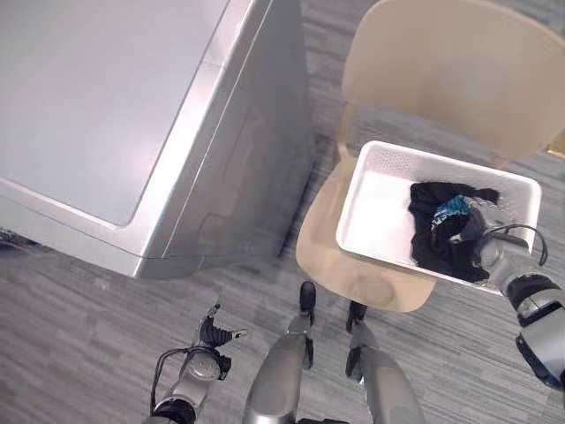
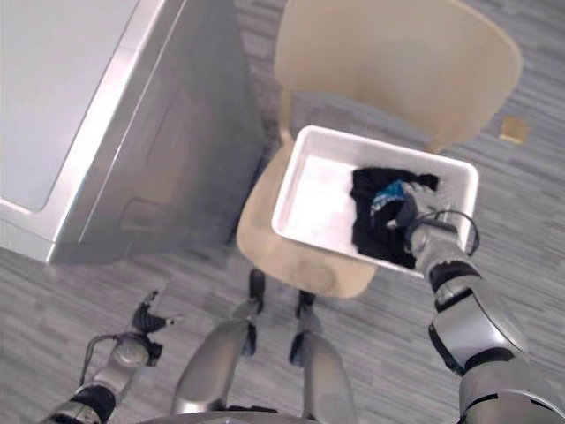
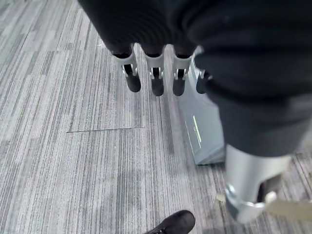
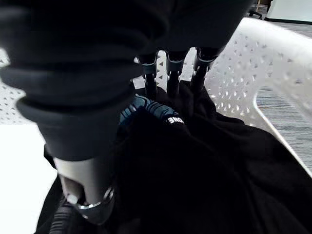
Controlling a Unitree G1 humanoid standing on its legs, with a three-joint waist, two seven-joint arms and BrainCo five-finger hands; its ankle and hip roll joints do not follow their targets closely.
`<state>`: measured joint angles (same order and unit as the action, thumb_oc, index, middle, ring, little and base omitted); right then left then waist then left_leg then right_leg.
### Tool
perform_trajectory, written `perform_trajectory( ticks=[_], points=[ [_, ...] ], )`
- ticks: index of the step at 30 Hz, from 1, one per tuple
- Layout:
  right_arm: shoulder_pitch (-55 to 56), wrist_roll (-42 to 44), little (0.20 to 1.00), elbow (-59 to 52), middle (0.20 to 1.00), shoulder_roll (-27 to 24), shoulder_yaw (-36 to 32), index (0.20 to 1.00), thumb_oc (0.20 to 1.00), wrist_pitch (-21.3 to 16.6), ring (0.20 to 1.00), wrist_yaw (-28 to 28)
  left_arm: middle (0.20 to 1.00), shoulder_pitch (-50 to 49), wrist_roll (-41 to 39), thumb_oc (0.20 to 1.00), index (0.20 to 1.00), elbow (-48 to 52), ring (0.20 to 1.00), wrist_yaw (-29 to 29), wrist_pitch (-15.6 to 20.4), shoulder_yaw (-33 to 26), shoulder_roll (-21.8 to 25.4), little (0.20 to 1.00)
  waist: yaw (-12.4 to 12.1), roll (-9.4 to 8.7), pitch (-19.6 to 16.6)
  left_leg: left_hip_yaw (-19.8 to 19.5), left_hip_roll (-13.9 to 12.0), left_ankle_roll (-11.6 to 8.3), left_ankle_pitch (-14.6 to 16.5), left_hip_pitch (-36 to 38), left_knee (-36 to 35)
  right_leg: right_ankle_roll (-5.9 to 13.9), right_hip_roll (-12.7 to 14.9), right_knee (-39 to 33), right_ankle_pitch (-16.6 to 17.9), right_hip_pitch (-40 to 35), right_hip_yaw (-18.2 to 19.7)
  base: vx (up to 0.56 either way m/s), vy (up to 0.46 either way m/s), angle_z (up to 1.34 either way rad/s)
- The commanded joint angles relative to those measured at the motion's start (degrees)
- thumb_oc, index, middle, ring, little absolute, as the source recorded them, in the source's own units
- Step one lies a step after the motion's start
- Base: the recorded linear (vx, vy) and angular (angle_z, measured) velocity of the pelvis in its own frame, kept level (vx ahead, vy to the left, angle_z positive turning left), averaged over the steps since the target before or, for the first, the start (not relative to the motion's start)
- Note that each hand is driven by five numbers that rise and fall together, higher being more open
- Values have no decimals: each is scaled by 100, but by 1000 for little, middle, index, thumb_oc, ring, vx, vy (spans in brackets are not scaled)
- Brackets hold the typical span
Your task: Grab the laundry basket,head to the washer,open it,put in the laundry and shut it.
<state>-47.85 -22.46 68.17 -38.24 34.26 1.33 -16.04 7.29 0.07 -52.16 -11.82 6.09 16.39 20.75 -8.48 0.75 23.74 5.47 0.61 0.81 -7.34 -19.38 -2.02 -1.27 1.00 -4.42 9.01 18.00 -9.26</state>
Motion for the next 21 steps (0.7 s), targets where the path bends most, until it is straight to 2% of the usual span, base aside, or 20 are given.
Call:
perform_trajectory(
  ticks=[1, 3, 6, 7, 8, 9, 10, 11, 12, 13, 15, 17, 18, 21],
  points=[
    [-215, -66, 1000, 391, 1000, -335, 315, 1000, 1000, 182, 1000, -105, 1000, 32, -361, 1000, 1000, 5, 1000, -174, 143, 213, 44, 1000, -61, -82, -253, -263, 21, -281, 537, -248, 407, 702, 381, 649, -926, 322, 53, -13, -9, 11],
    [-261, 163, 1000, 606, 1000, -223, 264, 1000, 1000, 222, 1000, 25, 1000, 180, -463, 1000, 1000, 53, 1000, -167, 140, 302, -1, 1000, -100, 13, -135, -309, 58, -290, 450, -353, 359, 702, 385, 669, -913, 445, 15, -23, -27, 6],
    [-208, 517, 1000, 568, 1000, -61, 199, 1000, 1000, 182, 1000, 210, 1000, 256, -501, 1000, 1000, 21, 1000, -131, 128, 329, 16, 1000, -119, 54, -98, -339, 69, -290, 419, -357, 327, 701, 374, 664, -919, 465, 6, 0, -28, 6],
    [-197, 790, 548, 491, 548, 13, 137, 548, 548, 152, 548, 309, 1000, 287, -501, 1000, 1000, 17, 1000, -106, 130, 342, 19, 1000, -122, 51, -96, -349, 70, -293, 410, -345, 306, 701, 372, 648, -919, 448, 3, 12, -43, 5],
    [-165, 1042, 238, 367, 238, 102, 80, 238, 238, 112, 238, 398, 1000, 309, -503, 1000, 1000, 5, 1000, -91, 133, 351, 17, 1000, -119, 46, -100, -363, 72, -292, 414, -323, 287, 699, 369, 643, -926, 435, 1, 16, -48, 5],
    [-82, 1621, 200, 15, 200, 258, -98, 200, 200, 15, 200, 517, 1000, 308, -513, 1000, 1000, 35, 1000, -44, 126, 350, 25, 1000, -107, 25, -104, -349, 68, -291, 434, -260, 256, 698, 360, 623, -933, 382, 20, 0, 0, 0],
    [-82, 1621, 200, 15, 200, 258, -98, 200, 200, 15, 200, 517, 1000, 308, -513, 1000, 1000, 35, 1000, -44, 126, 350, 25, 1000, -107, 25, -104, -349, 68, -291, 433, -260, 256, 698, 360, 623, -933, 382, 20, 0, 0, 0],
    [13, 2252, 200, -423, 200, 372, -304, 200, 200, -88, 200, 598, 1000, 291, -531, 1000, 1000, 80, 1000, 7, 101, 321, 24, 1000, -84, -2, -106, -329, 53, -289, 462, -175, 225, 704, 353, 594, -935, 317, 39, 0, 0, 0],
    [14, 2252, 200, -424, 200, 372, -305, 200, 200, -87, 200, 598, 1000, 291, -531, 1000, 1000, 80, 1000, 7, 100, 321, 25, 1000, -85, -2, -105, -329, 53, -289, 462, -173, 224, 704, 353, 593, -935, 315, 39, 0, 0, 0],
    [203, 2834, 200, -967, 200, 484, -547, 200, 200, -198, 200, 634, 1000, 269, -537, 1000, 1000, 102, 1000, 37, 58, 272, 13, 1000, -48, -51, -119, -303, 28, -286, 502, -68, 218, 711, 349, 564, -939, 210, 60, 0, 0, 0],
    [322, 3070, 200, -1143, 200, 542, -658, 200, 200, -266, 200, 681, 1000, 257, -536, 1000, 1000, 95, 1000, 55, 33, 246, -1, 1000, -32, -68, -128, -292, 17, -282, 524, -14, 212, 711, 348, 550, -948, 156, 63, 0, 0, 0],
    [627, 3855, 200, -1863, 200, 726, -1065, 200, 200, -466, 200, 719, 1000, 221, -540, 1000, 1000, 103, 1000, 66, -22, 161, -41, 1000, 34, -124, -187, -262, -6, -277, 587, 184, 176, 725, 352, 487, -955, -32, 59, 9, -5, -2],
    [627, 3855, 200, -1864, 200, 726, -1066, 200, 200, -465, 200, 719, 1000, 223, -540, 1000, 1000, 103, 1000, 66, -22, 161, -40, 1000, 37, -127, -199, -265, -3, -275, 577, 167, 175, 725, 354, 481, -945, -18, 57, 21, -7, -5],
    [1087, 4484, 200, -2812, 200, 950, -1441, 200, 200, -700, 200, 820, 1000, 111, -506, 1000, 1000, 145, 1000, 86, -83, 34, -103, 1000, 125, -170, -322, -210, -29, -268, 637, 466, 83, 746, 349, 419, -972, -301, 32, 24, 8, -9]
  ],
)
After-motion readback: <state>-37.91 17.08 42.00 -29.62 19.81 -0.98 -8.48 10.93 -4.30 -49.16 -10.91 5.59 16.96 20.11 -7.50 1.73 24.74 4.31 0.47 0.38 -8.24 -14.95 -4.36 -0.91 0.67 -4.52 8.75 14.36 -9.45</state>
